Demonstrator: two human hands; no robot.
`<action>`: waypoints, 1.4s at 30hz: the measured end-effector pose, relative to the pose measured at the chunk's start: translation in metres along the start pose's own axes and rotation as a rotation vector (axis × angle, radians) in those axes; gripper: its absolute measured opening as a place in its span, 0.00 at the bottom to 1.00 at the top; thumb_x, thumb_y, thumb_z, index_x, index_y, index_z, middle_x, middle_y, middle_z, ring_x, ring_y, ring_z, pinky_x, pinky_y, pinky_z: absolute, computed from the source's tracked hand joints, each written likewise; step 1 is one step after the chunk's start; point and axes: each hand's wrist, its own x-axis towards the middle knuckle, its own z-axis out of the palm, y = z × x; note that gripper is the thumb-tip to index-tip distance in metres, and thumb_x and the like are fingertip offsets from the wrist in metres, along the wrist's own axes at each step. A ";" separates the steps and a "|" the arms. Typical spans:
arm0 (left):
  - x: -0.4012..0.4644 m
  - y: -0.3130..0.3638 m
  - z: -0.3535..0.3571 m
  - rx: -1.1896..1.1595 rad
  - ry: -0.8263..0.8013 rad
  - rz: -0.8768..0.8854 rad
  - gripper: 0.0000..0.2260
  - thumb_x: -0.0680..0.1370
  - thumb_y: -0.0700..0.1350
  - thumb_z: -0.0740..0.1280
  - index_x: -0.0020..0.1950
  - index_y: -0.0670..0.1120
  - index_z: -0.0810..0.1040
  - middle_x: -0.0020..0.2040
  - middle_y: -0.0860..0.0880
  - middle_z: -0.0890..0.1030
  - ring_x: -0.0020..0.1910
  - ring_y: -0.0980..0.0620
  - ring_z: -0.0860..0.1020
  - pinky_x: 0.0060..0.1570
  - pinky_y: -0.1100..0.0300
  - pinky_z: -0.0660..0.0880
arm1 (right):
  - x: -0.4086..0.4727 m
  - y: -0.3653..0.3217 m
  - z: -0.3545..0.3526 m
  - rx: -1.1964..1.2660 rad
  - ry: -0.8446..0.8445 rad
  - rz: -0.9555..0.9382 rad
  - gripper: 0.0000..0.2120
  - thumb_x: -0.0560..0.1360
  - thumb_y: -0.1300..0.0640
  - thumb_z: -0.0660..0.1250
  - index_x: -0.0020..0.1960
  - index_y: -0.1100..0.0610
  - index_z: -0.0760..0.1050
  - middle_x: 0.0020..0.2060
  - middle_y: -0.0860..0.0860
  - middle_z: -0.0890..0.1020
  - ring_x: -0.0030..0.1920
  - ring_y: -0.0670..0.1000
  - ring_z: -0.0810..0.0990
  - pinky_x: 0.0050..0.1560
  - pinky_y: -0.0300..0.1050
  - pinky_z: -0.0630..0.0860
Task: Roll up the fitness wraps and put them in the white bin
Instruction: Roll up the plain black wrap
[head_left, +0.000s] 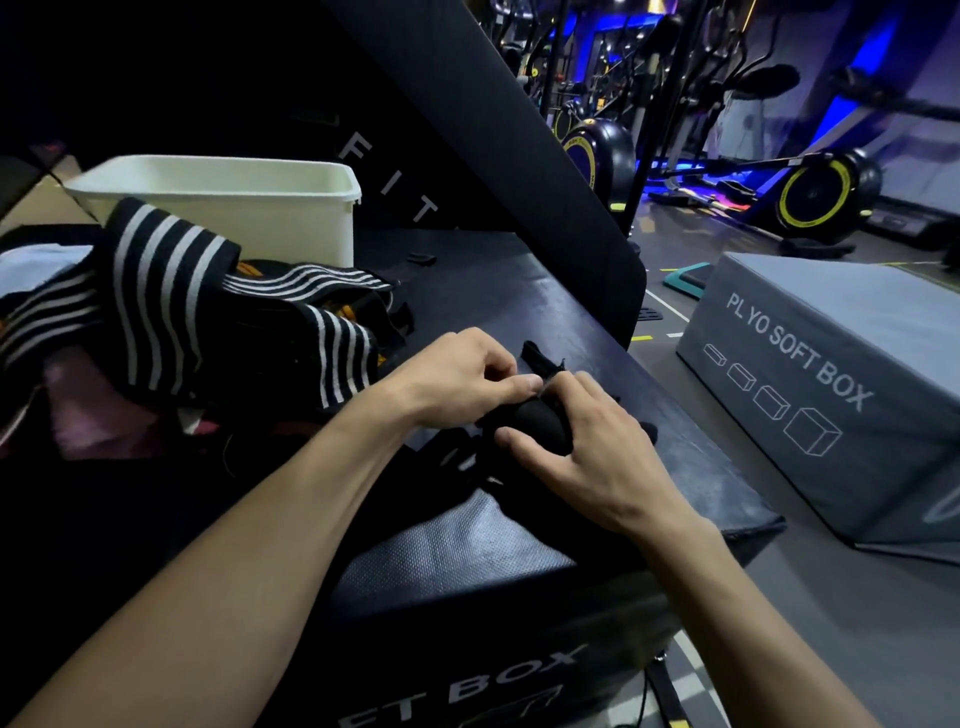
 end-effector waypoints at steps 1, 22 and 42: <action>0.000 0.000 -0.001 -0.007 -0.012 -0.013 0.22 0.79 0.59 0.70 0.29 0.50 0.75 0.25 0.55 0.73 0.27 0.57 0.70 0.33 0.58 0.68 | -0.001 0.001 0.000 0.017 -0.002 -0.019 0.29 0.69 0.28 0.64 0.59 0.48 0.70 0.53 0.43 0.75 0.54 0.45 0.75 0.54 0.49 0.75; -0.001 -0.004 -0.002 -0.199 -0.174 -0.074 0.14 0.83 0.54 0.66 0.45 0.47 0.84 0.38 0.50 0.85 0.39 0.53 0.83 0.44 0.52 0.79 | 0.010 0.017 -0.011 -0.002 0.007 0.052 0.18 0.79 0.36 0.60 0.47 0.51 0.70 0.35 0.46 0.74 0.45 0.55 0.74 0.44 0.52 0.70; 0.007 -0.002 0.023 0.073 0.080 -0.132 0.26 0.82 0.64 0.59 0.41 0.44 0.80 0.35 0.46 0.83 0.38 0.48 0.82 0.44 0.46 0.79 | 0.013 0.032 -0.011 -0.164 0.073 -0.111 0.26 0.73 0.31 0.60 0.57 0.51 0.74 0.49 0.46 0.77 0.50 0.50 0.78 0.57 0.53 0.70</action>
